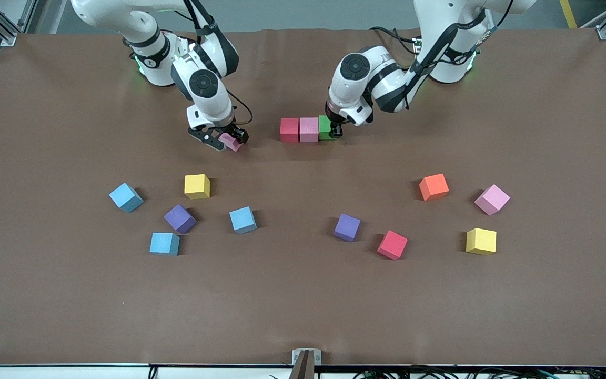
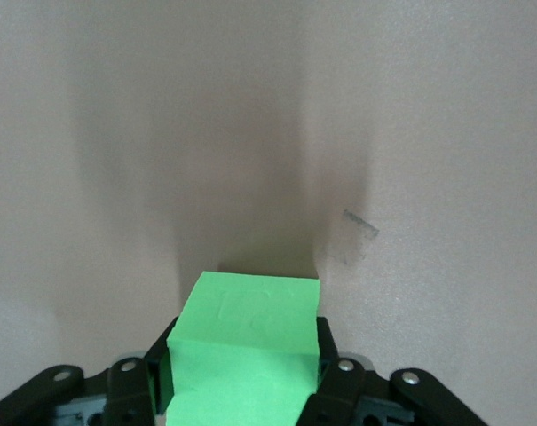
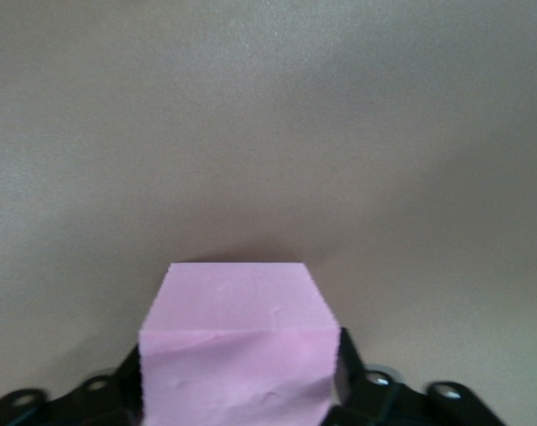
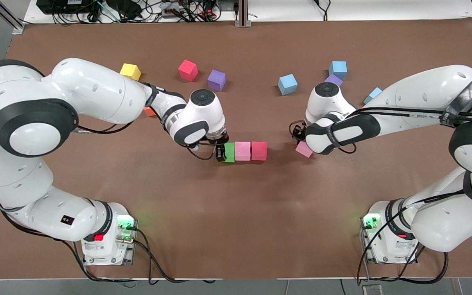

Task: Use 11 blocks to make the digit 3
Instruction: 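Carry the light pink cube with the right gripper and set it below red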

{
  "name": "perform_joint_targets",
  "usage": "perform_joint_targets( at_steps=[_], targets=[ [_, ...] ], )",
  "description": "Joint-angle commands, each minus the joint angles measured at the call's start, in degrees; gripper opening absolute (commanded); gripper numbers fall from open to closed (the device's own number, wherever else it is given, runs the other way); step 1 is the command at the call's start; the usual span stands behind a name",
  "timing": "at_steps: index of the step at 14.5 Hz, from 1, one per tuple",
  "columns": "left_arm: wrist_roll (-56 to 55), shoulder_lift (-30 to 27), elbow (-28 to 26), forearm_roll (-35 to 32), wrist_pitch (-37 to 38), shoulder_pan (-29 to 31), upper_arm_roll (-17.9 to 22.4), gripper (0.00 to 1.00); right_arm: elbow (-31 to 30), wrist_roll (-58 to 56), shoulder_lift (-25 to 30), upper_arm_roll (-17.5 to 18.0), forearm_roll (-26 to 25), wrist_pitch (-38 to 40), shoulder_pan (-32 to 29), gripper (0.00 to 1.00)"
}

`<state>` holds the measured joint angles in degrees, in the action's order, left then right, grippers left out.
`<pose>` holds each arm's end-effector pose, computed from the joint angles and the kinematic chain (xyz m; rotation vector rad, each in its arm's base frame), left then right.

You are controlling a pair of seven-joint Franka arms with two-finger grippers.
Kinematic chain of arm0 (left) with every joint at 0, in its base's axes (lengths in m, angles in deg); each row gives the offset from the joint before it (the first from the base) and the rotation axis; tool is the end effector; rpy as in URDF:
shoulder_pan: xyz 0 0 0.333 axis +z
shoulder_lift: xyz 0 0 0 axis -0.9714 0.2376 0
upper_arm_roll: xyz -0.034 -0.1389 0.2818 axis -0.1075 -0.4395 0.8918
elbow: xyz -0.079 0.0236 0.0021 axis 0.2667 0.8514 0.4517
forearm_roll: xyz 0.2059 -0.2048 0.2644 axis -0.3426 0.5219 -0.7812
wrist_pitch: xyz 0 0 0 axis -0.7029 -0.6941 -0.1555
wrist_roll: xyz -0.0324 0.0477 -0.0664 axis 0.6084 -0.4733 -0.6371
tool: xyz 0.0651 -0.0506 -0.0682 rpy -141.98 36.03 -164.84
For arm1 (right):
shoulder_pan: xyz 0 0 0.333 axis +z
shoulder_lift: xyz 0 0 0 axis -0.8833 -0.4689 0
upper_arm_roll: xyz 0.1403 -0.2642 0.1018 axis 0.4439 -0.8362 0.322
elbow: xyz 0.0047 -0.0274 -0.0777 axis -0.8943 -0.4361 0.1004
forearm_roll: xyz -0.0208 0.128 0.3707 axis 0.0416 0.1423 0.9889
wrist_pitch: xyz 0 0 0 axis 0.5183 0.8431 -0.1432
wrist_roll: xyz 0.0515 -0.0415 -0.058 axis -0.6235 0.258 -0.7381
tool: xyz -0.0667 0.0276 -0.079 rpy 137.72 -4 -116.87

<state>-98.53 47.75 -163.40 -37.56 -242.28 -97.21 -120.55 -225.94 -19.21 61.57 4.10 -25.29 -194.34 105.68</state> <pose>0.2813 -0.4235 0.1994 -2.1613 -2.2571 0.2478 0.3206 0.2807 0.1869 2.9574 -0.7680 -0.1832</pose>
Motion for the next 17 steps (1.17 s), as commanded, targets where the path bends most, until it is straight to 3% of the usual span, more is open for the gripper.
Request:
perform_joint_targets(
  at_steps=[1, 7, 9, 12, 14, 17],
  targets=[
    [-0.93, 0.42, 0.30, -1.67, -0.87, 0.13, -0.12, 0.24, -0.01, -0.40, 0.24, 0.14, 0.67, -0.50, -0.31, 0.44],
    [-0.93, 0.42, 0.47, -1.76, -0.78, 0.21, -0.12, 0.24, 5.69, -9.70, 0.16, 0.05, 0.58, 3.09, -1.54, 0.44],
    [-0.93, 0.42, 0.74, -1.76, -0.87, 0.21, -0.03, 0.24, 9.11, -18.63, -0.45, -0.12, 0.58, 5.98, -1.98, 0.44],
    [-0.93, 1.13, 1.35, -1.85, -0.78, -0.05, -0.03, 0.24, 15.79, -33.06, -4.40, -0.12, 0.58, 9.33, -2.33, 0.44],
    [-0.84, 1.13, 1.44, -1.85, -0.87, -0.14, -0.03, 0.25, 19.66, -34.59, -6.77, -0.12, 0.58, 9.43, -2.33, 0.44],
    [-0.84, 1.83, 1.44, -1.85, -0.87, -0.23, -0.03, 0.40, 24.76, -34.60, -11.52, -0.04, 0.67, 9.25, -1.02, 0.44]
  ],
)
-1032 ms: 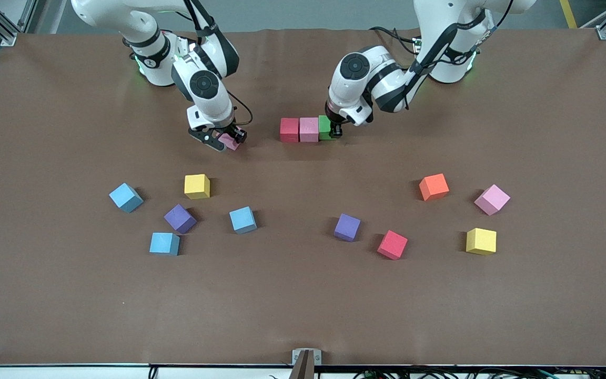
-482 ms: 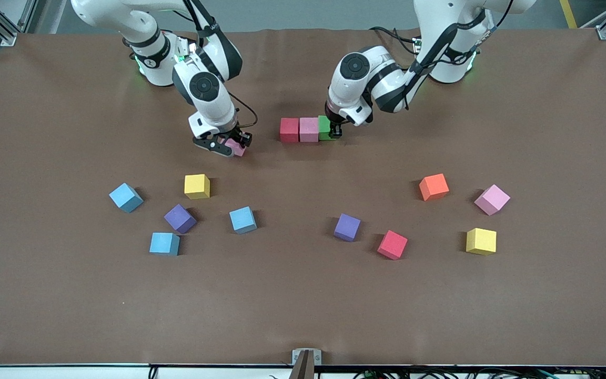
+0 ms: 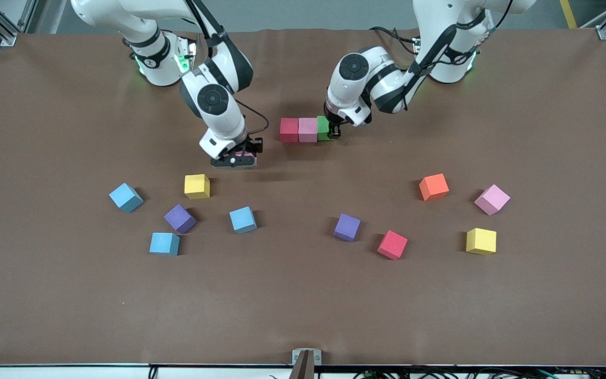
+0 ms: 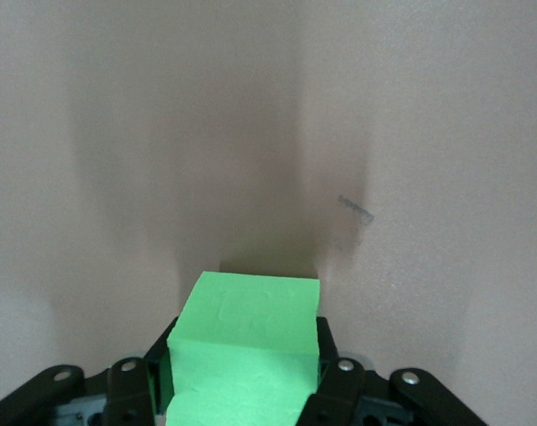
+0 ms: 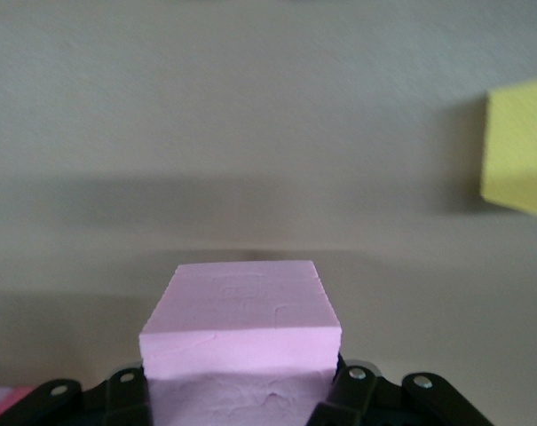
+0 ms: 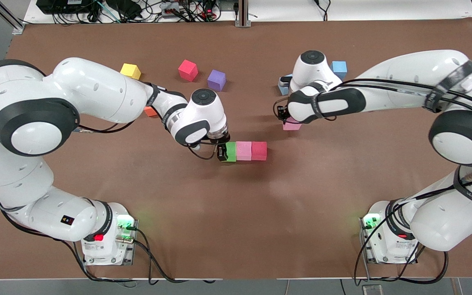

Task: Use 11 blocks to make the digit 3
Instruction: 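Carry the light pink cube with the right gripper and set it below red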

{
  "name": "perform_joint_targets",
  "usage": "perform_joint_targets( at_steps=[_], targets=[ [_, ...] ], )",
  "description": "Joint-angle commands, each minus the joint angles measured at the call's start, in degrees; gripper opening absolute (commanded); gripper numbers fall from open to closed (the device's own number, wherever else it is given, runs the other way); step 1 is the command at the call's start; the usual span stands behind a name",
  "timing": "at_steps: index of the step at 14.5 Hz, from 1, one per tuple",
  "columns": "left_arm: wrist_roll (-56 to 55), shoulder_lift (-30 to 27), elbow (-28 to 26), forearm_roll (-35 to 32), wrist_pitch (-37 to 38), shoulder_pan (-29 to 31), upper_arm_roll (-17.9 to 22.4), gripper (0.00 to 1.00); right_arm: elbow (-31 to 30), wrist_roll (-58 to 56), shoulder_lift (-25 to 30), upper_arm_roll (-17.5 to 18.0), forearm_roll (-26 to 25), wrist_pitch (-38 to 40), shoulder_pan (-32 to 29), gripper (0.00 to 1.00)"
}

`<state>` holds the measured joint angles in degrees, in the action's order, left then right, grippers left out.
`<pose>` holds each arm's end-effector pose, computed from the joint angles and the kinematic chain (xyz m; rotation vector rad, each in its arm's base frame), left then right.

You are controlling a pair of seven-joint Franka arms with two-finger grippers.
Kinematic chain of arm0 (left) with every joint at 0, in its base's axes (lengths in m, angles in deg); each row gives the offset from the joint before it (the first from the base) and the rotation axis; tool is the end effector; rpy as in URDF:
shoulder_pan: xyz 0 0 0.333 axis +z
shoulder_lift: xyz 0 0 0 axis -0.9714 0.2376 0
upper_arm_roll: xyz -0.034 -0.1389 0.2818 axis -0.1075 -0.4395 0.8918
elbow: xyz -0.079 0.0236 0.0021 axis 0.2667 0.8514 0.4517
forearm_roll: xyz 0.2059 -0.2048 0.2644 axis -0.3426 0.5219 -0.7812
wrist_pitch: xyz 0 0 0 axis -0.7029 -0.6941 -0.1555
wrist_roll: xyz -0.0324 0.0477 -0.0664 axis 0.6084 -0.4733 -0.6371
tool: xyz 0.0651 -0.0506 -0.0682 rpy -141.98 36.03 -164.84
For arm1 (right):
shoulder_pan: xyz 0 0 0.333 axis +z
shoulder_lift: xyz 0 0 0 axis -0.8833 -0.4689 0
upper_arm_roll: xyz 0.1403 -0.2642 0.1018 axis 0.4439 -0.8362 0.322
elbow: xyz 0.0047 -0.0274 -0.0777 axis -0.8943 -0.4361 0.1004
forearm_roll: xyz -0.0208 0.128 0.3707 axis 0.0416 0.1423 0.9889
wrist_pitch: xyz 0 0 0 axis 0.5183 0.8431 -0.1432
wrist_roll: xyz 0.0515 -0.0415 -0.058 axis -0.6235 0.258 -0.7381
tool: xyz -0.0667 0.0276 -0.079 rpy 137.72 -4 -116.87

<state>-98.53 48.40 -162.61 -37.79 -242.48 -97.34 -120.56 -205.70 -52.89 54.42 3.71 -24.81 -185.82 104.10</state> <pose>0.2832 -0.4279 0.1995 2.1689 2.2577 -0.2575 0.4155 0.3441 0.2323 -3.1167 -0.0810 0.1308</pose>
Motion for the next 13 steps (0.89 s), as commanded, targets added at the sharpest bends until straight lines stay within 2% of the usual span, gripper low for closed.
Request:
perform_joint_targets(
  at_steps=[1, 4, 6, 9, 13],
  targets=[
    [-0.76, 1.18, 0.65, -1.61, -0.57, -0.10, -0.02, 0.48, 5.93, -0.74, -5.69, 0.35, 0.18, 0.74, 1.35, 0.44],
    [-0.75, 1.61, 0.82, -1.61, -0.57, 0.08, -0.02, 0.73, 8.48, -0.04, -7.89, 0.35, 0.27, 0.82, 3.10, 0.44],
    [-0.67, 2.06, 1.44, -1.61, -0.40, -0.09, 0.06, 1.00, 9.80, 2.58, -9.39, 0.27, 0.27, 0.74, 4.77, 0.44],
    [-0.58, 1.88, 1.44, -4.15, -0.13, 0.34, -0.02, 1.00, 11.65, 7.60, -11.50, 0.18, 0.27, 0.74, 7.41, 0.44],
    [-0.93, 1.27, 1.35, -4.16, 0.22, 0.26, -0.02, 1.00, 12.09, 11.03, -12.47, 0.00, 0.18, 0.65, 10.40, 0.44]
  ],
)
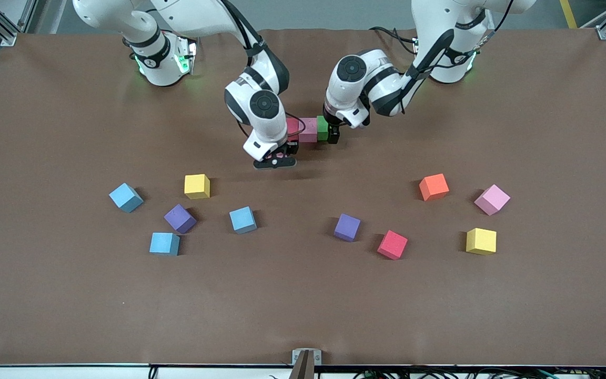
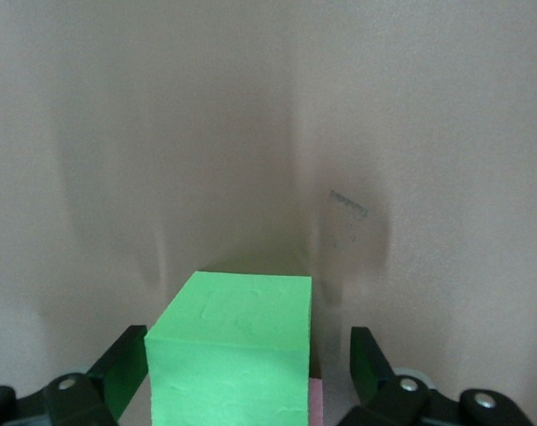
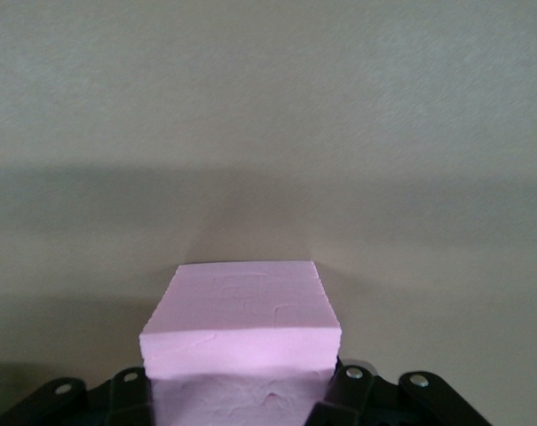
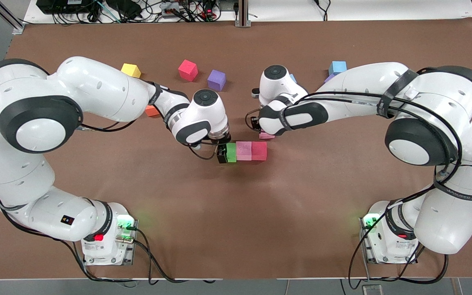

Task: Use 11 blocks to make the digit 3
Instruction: 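Carry the light pink cube with the right gripper and set it below red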

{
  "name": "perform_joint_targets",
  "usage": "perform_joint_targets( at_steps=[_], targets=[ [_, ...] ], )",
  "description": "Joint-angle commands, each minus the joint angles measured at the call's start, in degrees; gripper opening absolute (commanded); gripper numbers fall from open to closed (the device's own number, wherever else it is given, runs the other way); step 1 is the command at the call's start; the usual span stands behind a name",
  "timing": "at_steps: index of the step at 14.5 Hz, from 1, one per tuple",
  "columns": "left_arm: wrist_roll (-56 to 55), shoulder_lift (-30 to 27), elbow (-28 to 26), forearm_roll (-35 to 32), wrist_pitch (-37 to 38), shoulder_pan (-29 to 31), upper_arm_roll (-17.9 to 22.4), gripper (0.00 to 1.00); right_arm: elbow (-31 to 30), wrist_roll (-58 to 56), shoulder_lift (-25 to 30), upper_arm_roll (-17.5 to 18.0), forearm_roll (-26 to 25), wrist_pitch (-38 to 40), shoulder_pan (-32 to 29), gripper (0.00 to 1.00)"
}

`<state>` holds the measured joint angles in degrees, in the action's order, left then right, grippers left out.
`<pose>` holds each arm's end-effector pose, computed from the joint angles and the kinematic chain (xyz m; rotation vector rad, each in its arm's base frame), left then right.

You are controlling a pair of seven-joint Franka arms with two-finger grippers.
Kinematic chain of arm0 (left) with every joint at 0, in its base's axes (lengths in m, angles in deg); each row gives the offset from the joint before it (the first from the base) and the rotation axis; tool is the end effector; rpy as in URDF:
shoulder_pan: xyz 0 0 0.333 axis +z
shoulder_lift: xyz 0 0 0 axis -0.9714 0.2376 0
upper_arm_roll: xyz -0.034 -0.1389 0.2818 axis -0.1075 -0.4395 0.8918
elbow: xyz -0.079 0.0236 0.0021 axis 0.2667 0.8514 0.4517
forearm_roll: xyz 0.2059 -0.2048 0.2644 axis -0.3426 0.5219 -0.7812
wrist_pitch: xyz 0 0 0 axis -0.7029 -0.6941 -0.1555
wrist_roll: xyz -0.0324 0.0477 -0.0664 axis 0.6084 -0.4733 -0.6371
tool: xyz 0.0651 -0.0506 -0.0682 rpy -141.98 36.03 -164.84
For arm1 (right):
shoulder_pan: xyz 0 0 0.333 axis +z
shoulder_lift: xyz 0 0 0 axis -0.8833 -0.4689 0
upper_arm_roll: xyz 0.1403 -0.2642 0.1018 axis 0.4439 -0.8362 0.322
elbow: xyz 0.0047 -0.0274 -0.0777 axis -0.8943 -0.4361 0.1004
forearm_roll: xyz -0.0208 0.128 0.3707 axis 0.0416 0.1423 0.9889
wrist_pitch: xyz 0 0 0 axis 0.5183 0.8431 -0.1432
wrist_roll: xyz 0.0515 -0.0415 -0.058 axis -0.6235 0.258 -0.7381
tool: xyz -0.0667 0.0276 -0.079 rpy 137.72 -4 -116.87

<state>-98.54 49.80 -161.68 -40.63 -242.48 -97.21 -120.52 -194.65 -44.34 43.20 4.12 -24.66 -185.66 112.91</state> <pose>0.2848 -0.4314 0.1948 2.2096 2.2157 -0.2438 0.3872 0.4438 0.1926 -3.1349 -0.0998 0.1385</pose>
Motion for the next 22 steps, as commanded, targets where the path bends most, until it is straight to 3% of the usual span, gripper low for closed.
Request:
perform_joint_targets(
  at_steps=[1, 16, 20, 22],
  targets=[
    [-0.92, -0.31, 0.42, -1.33, 0.92, 0.04, -0.06, 1.00, 1.48, 3.18, -1.51, -0.41, 0.04, 0.49, 2.04, 0.44],
    [-3.12, -6.64, 0.68, -1.33, 7.25, 0.82, -0.59, 1.00, 2.28, 6.08, -3.80, -0.49, -0.05, 0.23, 4.76, 0.44],
    [-1.36, -6.12, 3.67, -1.33, 7.69, 3.11, -0.41, 1.00, 2.54, 7.41, -4.33, -0.41, -0.05, -0.13, 4.76, 0.44],
    [0.22, -5.24, 7.17, -1.33, 11.80, 4.68, -0.15, 1.00, 2.63, 7.41, -4.50, -0.41, -0.05, -0.13, 4.94, 0.44]
  ],
)
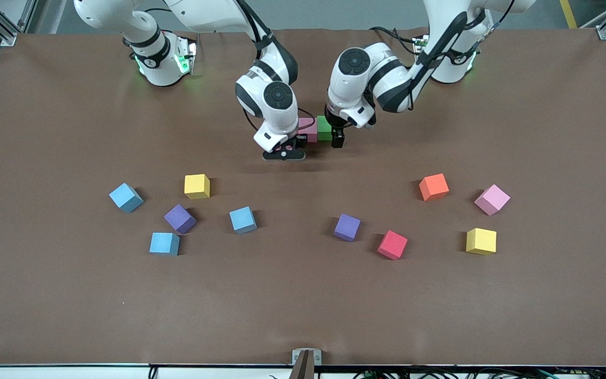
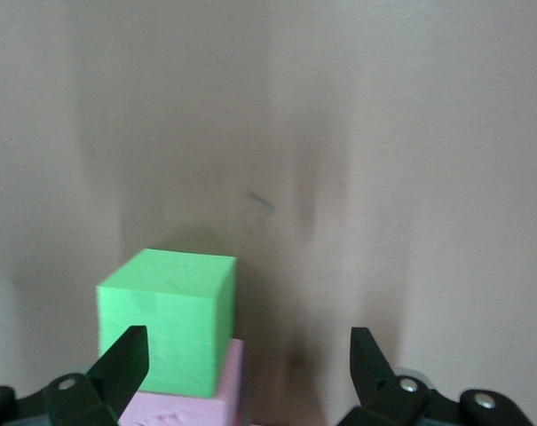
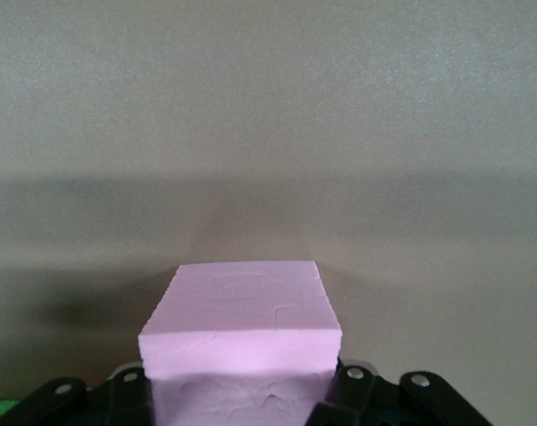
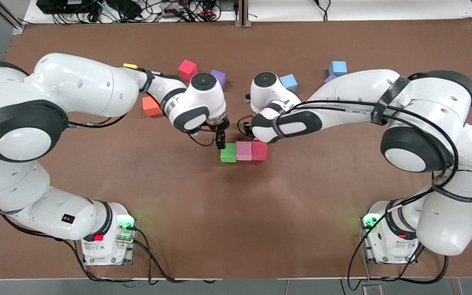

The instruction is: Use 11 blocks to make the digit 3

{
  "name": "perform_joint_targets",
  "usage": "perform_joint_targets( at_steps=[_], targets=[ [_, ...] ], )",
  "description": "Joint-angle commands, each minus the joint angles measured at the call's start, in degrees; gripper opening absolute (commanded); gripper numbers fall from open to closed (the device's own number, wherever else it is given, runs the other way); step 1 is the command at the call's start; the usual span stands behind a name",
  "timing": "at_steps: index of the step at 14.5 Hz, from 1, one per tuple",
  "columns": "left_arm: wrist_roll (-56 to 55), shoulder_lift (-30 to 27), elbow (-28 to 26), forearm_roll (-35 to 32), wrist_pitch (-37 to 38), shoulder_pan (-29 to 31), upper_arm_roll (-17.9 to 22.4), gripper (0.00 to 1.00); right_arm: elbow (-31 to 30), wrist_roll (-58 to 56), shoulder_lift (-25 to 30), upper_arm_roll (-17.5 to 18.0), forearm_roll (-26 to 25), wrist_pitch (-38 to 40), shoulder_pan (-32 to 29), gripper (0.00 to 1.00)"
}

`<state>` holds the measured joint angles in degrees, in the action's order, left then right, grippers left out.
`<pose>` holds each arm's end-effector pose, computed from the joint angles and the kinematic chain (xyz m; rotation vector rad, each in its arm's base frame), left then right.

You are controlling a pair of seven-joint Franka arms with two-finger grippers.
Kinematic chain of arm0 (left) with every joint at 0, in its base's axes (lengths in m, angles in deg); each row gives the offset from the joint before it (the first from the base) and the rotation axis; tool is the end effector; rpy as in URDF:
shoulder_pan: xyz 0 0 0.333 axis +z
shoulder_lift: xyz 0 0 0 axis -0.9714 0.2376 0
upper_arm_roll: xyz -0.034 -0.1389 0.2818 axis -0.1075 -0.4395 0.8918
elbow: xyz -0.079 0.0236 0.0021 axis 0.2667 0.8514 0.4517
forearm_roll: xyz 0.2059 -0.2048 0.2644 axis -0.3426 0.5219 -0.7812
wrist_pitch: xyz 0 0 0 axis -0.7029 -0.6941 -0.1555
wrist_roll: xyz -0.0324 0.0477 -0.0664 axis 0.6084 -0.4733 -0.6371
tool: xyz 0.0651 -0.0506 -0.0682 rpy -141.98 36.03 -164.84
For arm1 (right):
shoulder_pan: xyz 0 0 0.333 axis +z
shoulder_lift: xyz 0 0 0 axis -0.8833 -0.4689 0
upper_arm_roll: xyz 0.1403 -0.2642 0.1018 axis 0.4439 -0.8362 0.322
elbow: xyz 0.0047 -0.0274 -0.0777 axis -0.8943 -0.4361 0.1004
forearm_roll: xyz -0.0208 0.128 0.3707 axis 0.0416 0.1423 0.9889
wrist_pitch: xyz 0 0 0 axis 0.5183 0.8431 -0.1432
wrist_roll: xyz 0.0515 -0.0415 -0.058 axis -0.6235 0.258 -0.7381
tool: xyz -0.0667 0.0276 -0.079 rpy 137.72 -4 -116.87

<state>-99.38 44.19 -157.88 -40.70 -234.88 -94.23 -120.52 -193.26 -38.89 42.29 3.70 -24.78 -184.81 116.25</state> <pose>0.3290 -0.4258 0.2481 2.1258 2.2660 -0.1370 0.3671 0.4674 0.1910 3.1266 0.0361 -0.1396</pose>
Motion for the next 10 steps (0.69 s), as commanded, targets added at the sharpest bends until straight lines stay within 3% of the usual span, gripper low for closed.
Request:
perform_joint_targets(
  at_steps=[1, 10],
  targets=[
    [2.72, 0.90, 5.30, -1.26, 6.74, 2.76, -0.23, 1.00, 1.32, 2.13, -3.68, 0.02, 0.07, -0.89, 2.04, 0.44],
    [24.51, 6.08, 17.25, -3.54, 13.34, 16.91, -0.06, 1.00, 2.03, 2.40, -4.38, -0.07, -0.72, -0.89, 2.30, 0.46]
  ],
)
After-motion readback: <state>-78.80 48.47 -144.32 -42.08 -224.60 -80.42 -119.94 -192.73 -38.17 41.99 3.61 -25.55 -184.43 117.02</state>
